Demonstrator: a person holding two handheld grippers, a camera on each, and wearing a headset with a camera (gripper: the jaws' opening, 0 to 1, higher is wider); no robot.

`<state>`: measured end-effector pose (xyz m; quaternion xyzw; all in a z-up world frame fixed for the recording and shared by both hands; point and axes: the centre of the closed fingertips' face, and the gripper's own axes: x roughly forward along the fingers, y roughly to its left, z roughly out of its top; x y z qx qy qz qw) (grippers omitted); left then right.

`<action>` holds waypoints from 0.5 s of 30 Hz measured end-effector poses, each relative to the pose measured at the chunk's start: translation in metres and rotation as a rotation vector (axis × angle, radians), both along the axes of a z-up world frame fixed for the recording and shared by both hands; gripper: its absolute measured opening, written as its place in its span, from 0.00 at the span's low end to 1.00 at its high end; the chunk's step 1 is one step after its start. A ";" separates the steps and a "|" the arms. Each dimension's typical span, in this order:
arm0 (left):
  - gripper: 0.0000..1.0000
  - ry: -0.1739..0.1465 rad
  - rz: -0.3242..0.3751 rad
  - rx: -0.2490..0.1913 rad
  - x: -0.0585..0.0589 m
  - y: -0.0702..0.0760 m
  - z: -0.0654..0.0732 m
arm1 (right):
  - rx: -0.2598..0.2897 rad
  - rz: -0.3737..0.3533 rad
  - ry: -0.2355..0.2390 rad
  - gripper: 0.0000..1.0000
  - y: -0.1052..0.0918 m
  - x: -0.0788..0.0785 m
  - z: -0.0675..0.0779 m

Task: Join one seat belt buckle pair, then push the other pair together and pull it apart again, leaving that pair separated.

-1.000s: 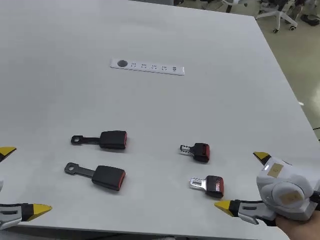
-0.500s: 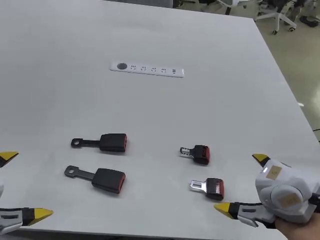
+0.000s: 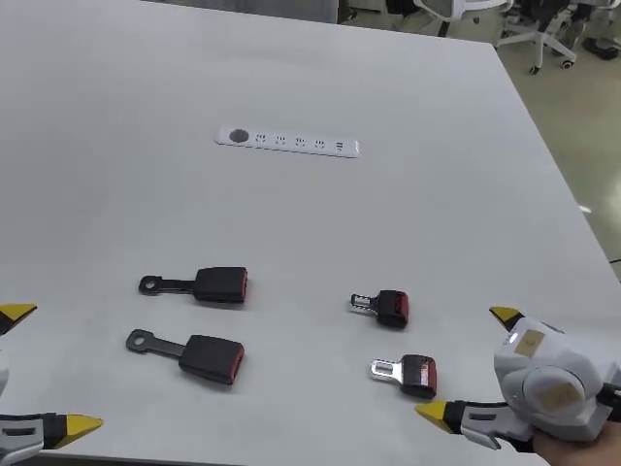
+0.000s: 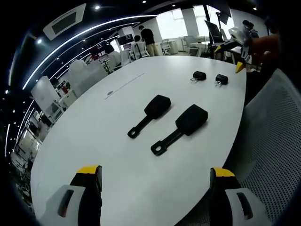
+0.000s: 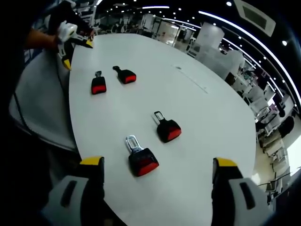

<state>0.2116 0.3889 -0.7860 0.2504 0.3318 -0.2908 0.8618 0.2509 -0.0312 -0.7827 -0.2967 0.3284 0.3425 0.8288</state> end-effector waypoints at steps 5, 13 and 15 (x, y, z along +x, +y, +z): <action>0.97 0.005 0.002 0.002 0.000 0.001 -0.001 | 0.003 0.004 0.001 0.98 0.002 0.002 0.001; 0.97 0.004 0.004 0.000 0.000 0.001 -0.001 | 0.006 0.002 -0.012 0.98 0.002 0.006 0.006; 0.97 0.003 0.005 -0.002 0.000 0.001 0.000 | 0.005 0.001 -0.010 0.98 0.002 0.006 0.006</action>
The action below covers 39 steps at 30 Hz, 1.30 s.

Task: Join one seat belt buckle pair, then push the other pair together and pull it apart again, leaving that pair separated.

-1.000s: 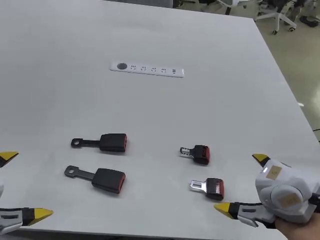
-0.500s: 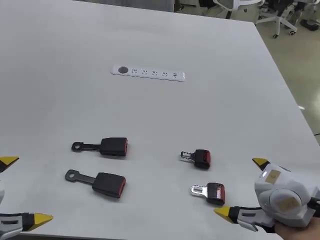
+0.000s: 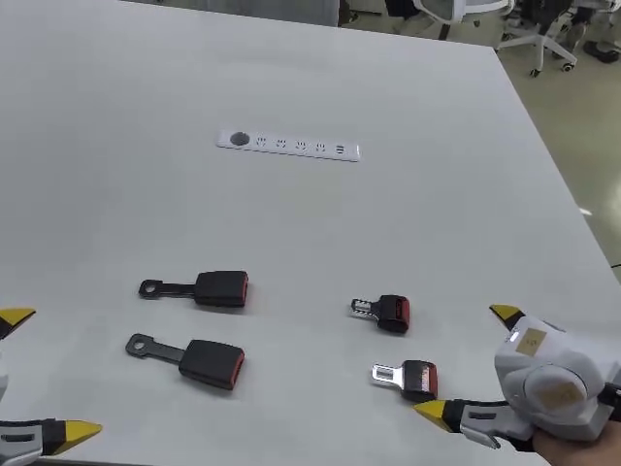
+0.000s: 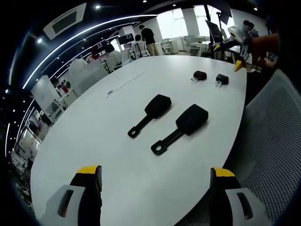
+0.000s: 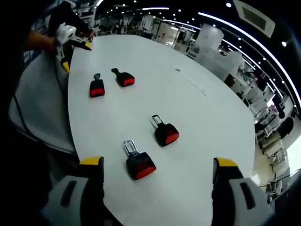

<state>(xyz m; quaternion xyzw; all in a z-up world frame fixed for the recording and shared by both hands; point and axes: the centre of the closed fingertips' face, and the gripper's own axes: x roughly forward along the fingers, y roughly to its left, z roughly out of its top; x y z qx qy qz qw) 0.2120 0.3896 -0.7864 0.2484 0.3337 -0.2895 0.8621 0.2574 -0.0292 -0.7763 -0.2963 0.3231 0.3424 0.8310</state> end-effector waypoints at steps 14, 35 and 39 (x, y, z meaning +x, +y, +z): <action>0.83 0.044 0.048 -0.030 -0.003 0.006 0.003 | 0.007 0.034 0.021 0.86 0.008 -0.006 0.003; 0.69 0.090 -0.030 0.015 -0.006 -0.011 0.005 | -0.043 0.064 0.043 0.75 -0.007 -0.011 0.004; 0.68 0.104 -0.075 0.030 -0.002 -0.020 0.005 | -0.088 0.156 0.068 0.72 -0.003 -0.017 -0.002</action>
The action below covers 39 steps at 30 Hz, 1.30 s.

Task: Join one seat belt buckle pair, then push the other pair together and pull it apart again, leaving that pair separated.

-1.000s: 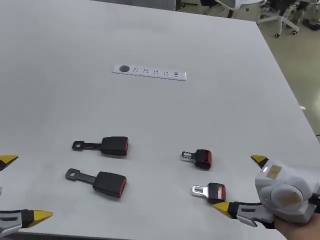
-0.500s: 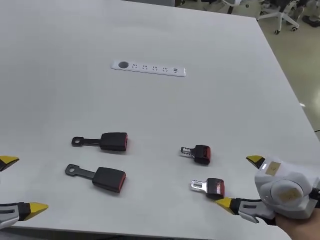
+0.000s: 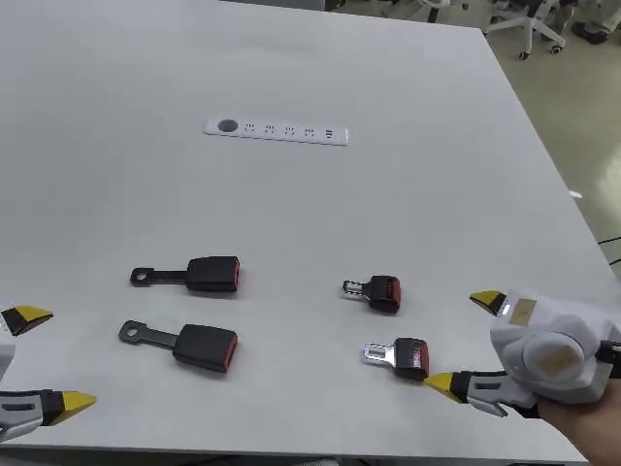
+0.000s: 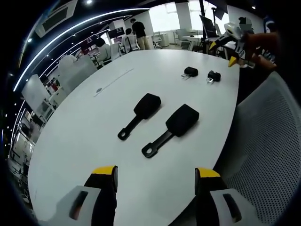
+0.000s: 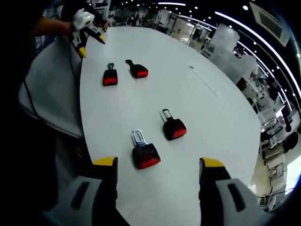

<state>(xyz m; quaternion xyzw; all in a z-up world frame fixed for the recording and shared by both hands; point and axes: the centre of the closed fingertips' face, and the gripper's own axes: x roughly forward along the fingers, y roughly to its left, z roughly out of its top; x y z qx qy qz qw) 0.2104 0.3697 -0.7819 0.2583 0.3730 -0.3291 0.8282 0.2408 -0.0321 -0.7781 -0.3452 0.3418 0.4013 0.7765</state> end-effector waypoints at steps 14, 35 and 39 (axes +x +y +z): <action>0.51 0.032 -0.260 0.069 0.024 -0.046 -0.007 | -0.037 0.118 0.054 0.57 0.014 0.002 -0.016; 0.39 0.142 -0.501 0.173 0.039 -0.098 -0.049 | -0.096 0.198 0.204 0.39 0.009 0.007 -0.069; 0.38 0.180 -0.522 0.173 0.036 -0.102 -0.056 | -0.094 0.222 0.212 0.38 0.013 0.007 -0.073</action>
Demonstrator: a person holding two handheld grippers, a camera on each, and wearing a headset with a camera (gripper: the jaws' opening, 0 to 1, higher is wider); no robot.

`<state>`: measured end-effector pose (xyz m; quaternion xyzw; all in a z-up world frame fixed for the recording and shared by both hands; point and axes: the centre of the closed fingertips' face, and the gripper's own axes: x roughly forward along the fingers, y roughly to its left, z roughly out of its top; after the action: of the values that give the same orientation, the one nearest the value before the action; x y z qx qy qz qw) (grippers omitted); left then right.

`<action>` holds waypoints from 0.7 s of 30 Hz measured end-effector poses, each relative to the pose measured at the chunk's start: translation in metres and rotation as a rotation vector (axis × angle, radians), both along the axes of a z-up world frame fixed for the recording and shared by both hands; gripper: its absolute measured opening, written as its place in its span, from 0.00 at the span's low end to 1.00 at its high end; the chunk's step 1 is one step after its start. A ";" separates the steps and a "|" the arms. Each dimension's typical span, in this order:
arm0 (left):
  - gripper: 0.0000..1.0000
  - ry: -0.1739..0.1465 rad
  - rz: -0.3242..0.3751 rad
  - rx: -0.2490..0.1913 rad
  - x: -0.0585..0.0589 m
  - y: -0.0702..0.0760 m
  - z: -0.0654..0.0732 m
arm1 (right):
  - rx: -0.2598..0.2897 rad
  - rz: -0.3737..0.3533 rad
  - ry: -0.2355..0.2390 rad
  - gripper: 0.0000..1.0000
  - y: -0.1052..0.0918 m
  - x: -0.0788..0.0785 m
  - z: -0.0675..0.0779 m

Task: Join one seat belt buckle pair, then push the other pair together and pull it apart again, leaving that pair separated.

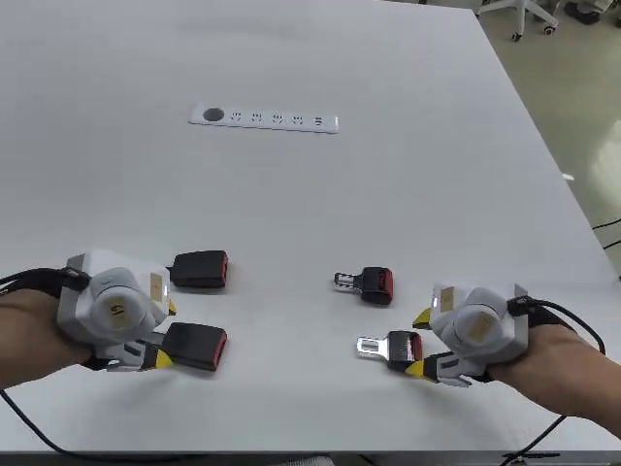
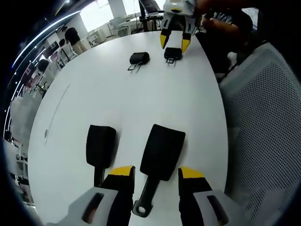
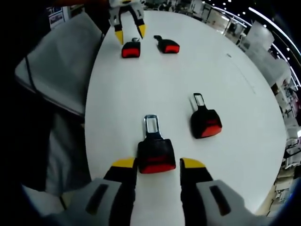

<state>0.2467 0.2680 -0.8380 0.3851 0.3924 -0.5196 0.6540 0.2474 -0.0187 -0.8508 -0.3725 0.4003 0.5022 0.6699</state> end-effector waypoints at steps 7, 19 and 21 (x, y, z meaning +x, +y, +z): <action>0.37 0.025 -0.002 -0.001 0.003 -0.002 -0.013 | -0.004 0.017 0.043 0.37 0.004 0.000 -0.008; 0.33 0.030 -0.033 0.004 0.007 -0.003 -0.019 | 0.007 0.064 0.062 0.34 0.005 0.006 -0.010; 0.32 0.026 -0.038 0.000 0.006 -0.003 -0.019 | 0.009 0.068 0.063 0.34 0.005 0.006 -0.010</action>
<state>0.2523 0.2653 -0.8571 0.3856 0.3933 -0.5369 0.6390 0.2536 -0.0133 -0.8603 -0.3671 0.4059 0.5380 0.6412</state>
